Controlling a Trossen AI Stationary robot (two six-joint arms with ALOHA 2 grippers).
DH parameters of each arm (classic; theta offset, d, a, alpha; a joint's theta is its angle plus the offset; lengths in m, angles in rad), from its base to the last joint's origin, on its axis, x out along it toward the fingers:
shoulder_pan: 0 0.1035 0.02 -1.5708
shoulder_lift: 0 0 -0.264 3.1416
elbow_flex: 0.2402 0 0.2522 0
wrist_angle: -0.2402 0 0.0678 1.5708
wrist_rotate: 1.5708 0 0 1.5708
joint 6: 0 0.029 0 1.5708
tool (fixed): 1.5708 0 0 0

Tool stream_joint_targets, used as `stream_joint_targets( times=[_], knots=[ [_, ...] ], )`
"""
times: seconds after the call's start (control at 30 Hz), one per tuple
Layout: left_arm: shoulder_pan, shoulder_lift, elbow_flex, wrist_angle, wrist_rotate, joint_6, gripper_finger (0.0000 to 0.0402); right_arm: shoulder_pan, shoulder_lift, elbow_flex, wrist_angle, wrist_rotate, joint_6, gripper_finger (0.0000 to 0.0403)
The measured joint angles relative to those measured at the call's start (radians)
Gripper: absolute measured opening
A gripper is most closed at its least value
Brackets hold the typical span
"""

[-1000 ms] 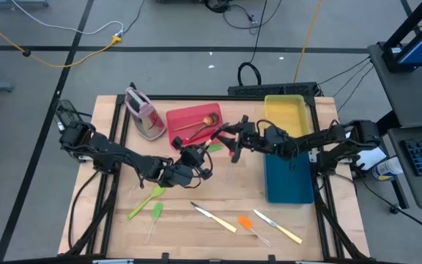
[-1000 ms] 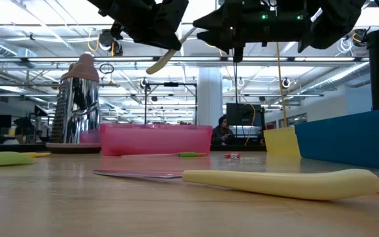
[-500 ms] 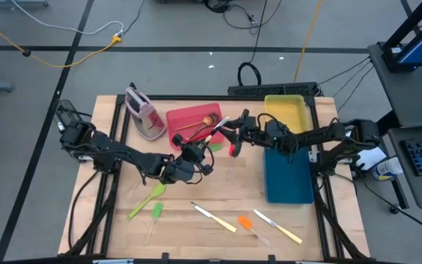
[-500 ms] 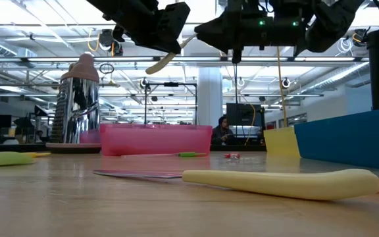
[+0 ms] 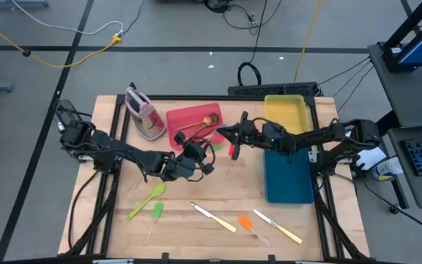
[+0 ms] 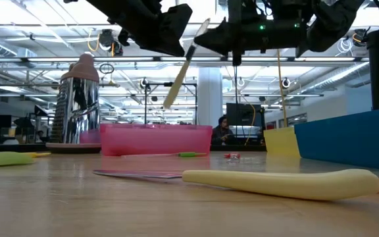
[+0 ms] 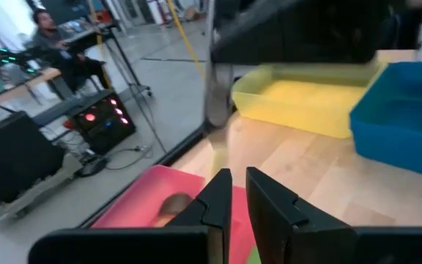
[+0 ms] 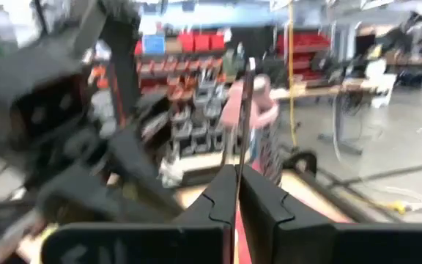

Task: Pick & Place Kitchen Items
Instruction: Put the left yellow knife into the blue bin

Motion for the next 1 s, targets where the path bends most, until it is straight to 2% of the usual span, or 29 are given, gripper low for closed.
stream_joint_targets(
  times=[0.17,0.27,0.47,0.6,0.7,0.77,0.87,1.0],
  knots=[
    [0.001,0.000,0.000,-0.002,0.046,-0.005,0.0046,0.021,-0.028,0.000,-0.102,0.003,-0.014,0.0003],
    [-0.002,0.000,0.000,-0.008,0.049,-0.013,0.0046,0.034,-0.091,0.000,-0.255,0.000,-0.025,0.0002],
    [-0.002,0.000,0.000,-0.056,0.049,-0.037,0.0046,0.057,-0.285,0.000,-0.569,0.004,-0.039,0.0002],
    [-0.002,0.000,0.000,-0.062,0.049,-0.059,0.0046,0.062,-0.425,0.000,-0.747,0.010,-0.106,0.0002],
    [-0.002,0.000,0.000,-0.063,0.049,-0.063,0.0047,0.062,-0.522,0.000,-0.870,0.083,-0.107,0.0002],
    [-0.002,0.000,0.000,-0.063,0.049,-0.063,0.0047,0.062,-0.584,0.000,-0.971,0.137,-0.075,0.0002],
    [-0.002,0.000,0.000,-0.064,0.049,-0.063,0.0047,0.061,-0.662,0.000,-1.122,0.158,0.020,0.0002],
    [-0.002,0.000,0.000,-0.064,0.049,-0.062,0.0047,0.061,-0.750,0.000,-1.247,0.103,0.152,0.0002]
  ],
)
